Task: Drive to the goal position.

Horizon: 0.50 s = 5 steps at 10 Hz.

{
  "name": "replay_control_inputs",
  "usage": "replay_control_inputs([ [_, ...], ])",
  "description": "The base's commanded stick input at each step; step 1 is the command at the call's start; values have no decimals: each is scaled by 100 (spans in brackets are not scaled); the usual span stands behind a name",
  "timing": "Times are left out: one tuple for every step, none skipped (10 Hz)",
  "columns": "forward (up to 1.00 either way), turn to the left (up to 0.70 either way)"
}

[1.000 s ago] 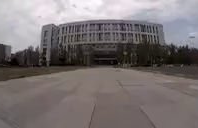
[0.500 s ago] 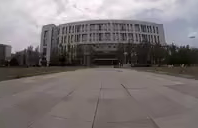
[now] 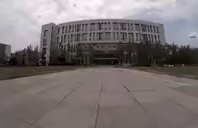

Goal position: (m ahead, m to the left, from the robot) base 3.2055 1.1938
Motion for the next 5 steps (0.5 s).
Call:
replay_control_inputs([
  [70,0],
  [70,0],
  [70,0],
  [70,0],
  [70,0],
])
